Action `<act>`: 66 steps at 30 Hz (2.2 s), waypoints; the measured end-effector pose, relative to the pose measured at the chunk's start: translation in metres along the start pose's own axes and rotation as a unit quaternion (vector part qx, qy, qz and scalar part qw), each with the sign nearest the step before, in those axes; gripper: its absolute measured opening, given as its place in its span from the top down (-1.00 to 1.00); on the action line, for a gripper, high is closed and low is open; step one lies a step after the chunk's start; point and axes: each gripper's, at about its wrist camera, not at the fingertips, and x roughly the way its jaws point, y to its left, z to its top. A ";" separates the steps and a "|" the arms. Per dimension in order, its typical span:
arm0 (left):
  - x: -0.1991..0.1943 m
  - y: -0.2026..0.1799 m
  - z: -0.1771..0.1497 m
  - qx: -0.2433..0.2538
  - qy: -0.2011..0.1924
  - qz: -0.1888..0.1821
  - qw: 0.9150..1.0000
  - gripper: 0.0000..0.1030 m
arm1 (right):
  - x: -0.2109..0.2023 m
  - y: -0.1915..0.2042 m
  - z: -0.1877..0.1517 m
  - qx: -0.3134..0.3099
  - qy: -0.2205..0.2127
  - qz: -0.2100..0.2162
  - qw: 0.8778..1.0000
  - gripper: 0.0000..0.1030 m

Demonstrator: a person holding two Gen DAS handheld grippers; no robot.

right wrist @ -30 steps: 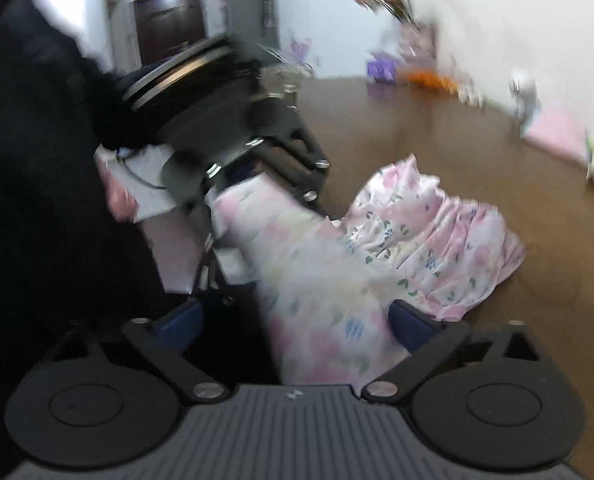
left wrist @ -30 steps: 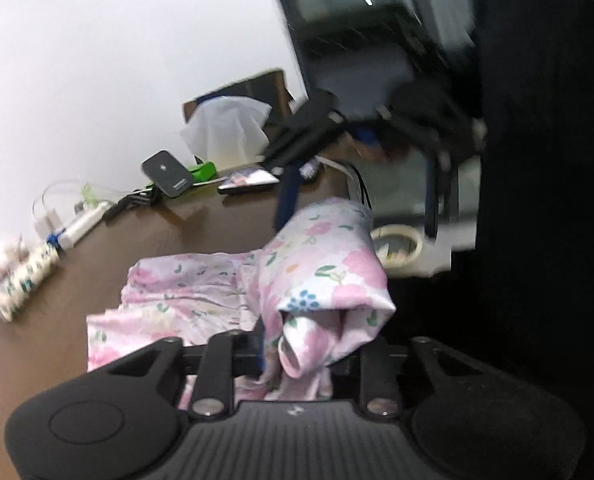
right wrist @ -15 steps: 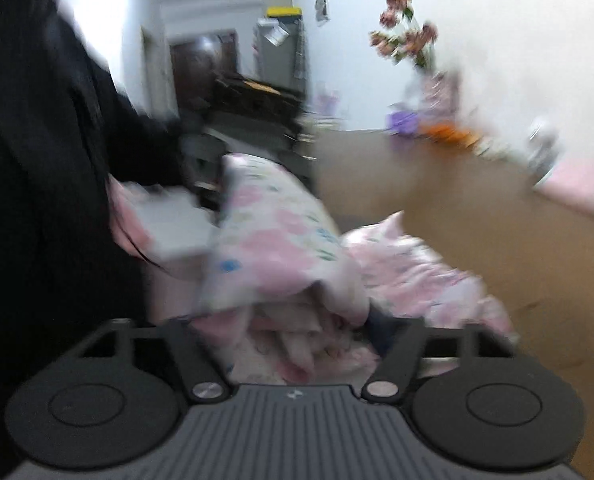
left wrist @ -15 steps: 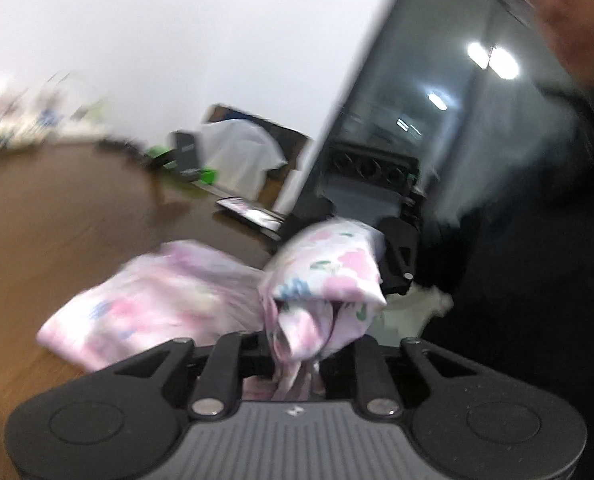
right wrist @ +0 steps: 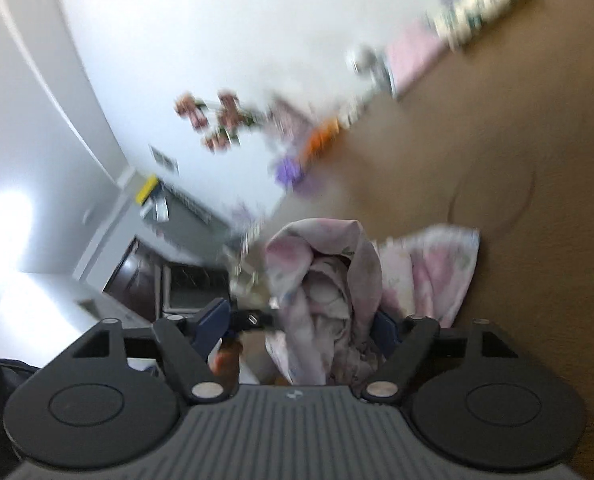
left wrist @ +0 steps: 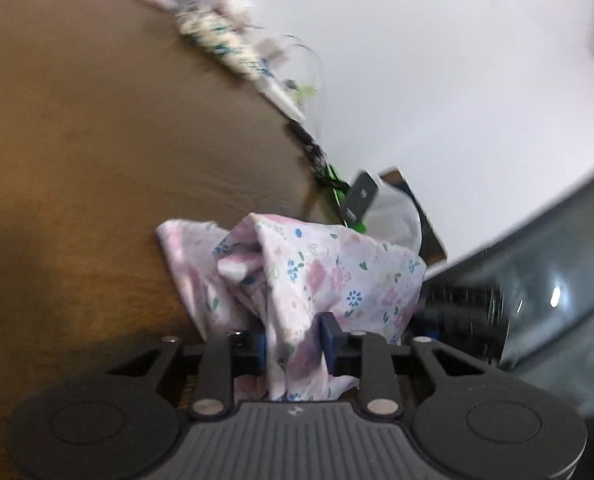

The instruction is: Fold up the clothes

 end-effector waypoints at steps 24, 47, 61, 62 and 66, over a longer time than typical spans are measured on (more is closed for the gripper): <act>0.000 0.006 0.014 -0.038 -0.021 0.072 0.996 0.49 | 0.063 0.119 -0.044 -0.330 -0.055 -0.353 0.874 0.57; 0.031 -0.055 0.010 0.167 -0.112 0.247 0.948 0.64 | 0.064 0.077 -0.034 -0.255 -0.052 -0.366 0.893 0.03; 0.025 -0.048 0.007 0.168 -0.110 0.239 0.950 0.64 | 0.034 0.064 -0.008 -0.163 -0.104 -0.345 0.919 0.00; 0.024 -0.047 0.008 0.164 -0.114 0.239 0.950 0.63 | 0.038 0.061 -0.004 -0.156 -0.100 -0.340 0.922 0.08; 0.004 -0.045 0.010 0.140 -0.164 0.248 0.944 0.49 | 0.068 0.037 -0.004 -0.146 -0.050 -0.375 0.914 0.35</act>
